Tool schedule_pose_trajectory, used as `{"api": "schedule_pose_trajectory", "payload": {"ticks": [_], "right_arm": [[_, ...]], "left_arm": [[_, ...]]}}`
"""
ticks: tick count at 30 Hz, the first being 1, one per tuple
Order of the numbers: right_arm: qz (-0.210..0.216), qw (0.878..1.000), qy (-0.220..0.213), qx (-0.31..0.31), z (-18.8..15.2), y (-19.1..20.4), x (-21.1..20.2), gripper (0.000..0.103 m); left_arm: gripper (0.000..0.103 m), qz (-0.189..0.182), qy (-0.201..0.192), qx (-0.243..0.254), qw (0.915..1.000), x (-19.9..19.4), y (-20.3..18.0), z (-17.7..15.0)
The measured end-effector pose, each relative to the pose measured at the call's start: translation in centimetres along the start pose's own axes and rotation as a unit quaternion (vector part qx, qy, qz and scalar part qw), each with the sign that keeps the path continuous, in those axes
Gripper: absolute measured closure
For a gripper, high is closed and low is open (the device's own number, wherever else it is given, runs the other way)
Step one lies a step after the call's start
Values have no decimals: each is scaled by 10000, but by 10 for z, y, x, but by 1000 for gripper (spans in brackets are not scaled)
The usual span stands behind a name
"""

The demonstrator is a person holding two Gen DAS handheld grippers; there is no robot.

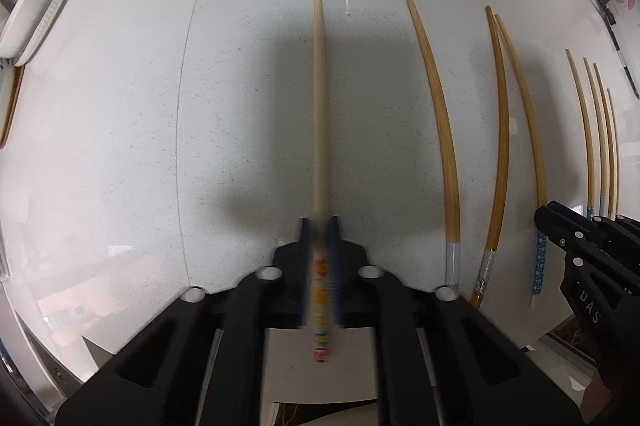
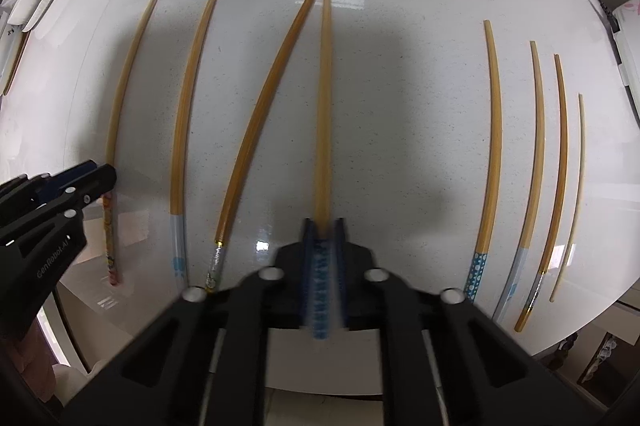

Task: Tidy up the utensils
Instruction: 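Grasp a chopstick with blue printed end using the right tool, then carry the blue-ended chopstick with the right tool to the blue holder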

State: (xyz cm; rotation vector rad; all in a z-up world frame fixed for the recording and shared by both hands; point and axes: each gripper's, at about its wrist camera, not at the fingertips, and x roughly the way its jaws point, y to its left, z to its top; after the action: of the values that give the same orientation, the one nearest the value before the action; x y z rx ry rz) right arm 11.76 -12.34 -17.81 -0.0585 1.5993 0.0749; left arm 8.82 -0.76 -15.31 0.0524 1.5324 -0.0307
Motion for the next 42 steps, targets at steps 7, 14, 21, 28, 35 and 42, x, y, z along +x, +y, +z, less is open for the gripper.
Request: {"api": "schedule_pose_trajectory", "payload": {"ticks": [7, 14, 21, 28, 35, 42], "right_arm": [[7, 10000, -36, 79, 6, -17, -7, 96], [39, 9997, -212, 147, -3, -27, -14, 96], [100, 9986, -472, 196, -16, -33, -27, 96], [142, 9969, -727, 272, -26, -38, -45, 96], [201, 9932, -1113, 261, -33, -40, -76, 96], [329, 9873, -1527, 286, -34, -49, -110, 96]], "left_arm": [[97, -82, -34, -14, 10000, 0, -9, 5], [97, -123, -203, -48, 9997, -8, 5, -4], [97, -192, -430, -177, 9987, -24, 7, -15], [97, -237, -742, -327, 9964, -53, 20, -25], [97, -225, -1145, -441, 9922, -80, 22, -35], [97, -209, -1476, -533, 9874, -110, 15, -35]]}}
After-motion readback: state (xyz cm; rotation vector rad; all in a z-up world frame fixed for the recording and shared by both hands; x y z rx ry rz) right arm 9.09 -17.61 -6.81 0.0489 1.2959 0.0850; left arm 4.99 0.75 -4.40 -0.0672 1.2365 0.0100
